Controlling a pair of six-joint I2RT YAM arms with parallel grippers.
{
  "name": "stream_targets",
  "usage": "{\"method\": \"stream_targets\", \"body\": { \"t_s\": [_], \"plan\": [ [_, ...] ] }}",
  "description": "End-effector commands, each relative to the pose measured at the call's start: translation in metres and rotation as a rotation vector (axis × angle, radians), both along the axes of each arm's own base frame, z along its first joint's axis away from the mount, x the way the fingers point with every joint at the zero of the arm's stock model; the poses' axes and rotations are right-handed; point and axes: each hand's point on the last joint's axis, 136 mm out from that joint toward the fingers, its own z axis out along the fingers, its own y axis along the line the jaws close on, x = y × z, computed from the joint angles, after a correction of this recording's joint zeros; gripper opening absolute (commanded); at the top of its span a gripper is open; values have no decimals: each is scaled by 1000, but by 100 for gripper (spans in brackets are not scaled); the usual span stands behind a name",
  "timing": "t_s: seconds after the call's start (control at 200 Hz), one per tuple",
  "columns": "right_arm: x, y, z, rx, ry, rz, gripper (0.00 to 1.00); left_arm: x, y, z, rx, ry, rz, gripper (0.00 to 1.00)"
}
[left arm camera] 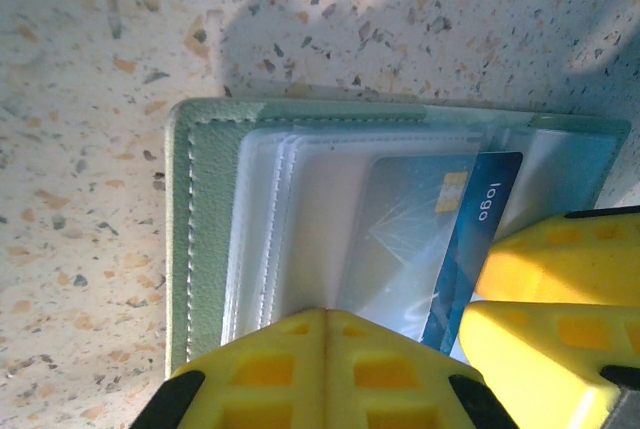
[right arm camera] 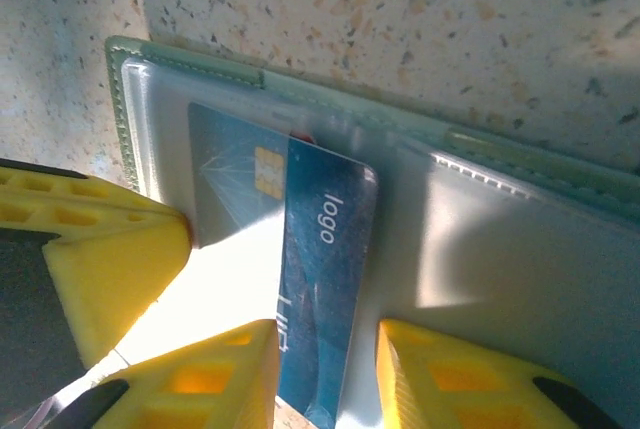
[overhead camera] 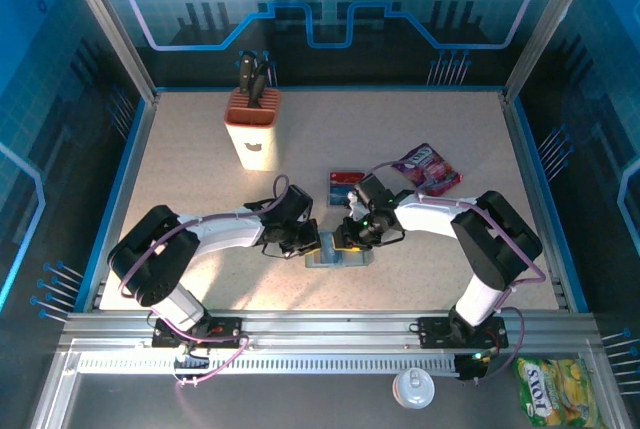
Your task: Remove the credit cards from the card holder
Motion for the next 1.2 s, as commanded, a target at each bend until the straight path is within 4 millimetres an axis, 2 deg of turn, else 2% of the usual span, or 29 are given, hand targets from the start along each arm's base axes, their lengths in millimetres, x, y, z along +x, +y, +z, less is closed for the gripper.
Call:
{"method": "stream_targets", "body": {
  "t_s": [0.0, 0.59, 1.016, 1.196],
  "plan": [
    [-4, 2, 0, 45, 34, -15, 32, -7, 5, -8, 41, 37, -18, 0],
    [0, 9, 17, 123, 11, -38, 22, -9, 7, -10, 46, 41, -14, 0],
    [-1, 8, 9, 146, 29, -56, 14, -10, 8, -10, 47, 42, -10, 0],
    [1, 2, 10, 144, 18, -69, 12, -10, 8, -10, 48, 41, -10, 0]
  ]
}}
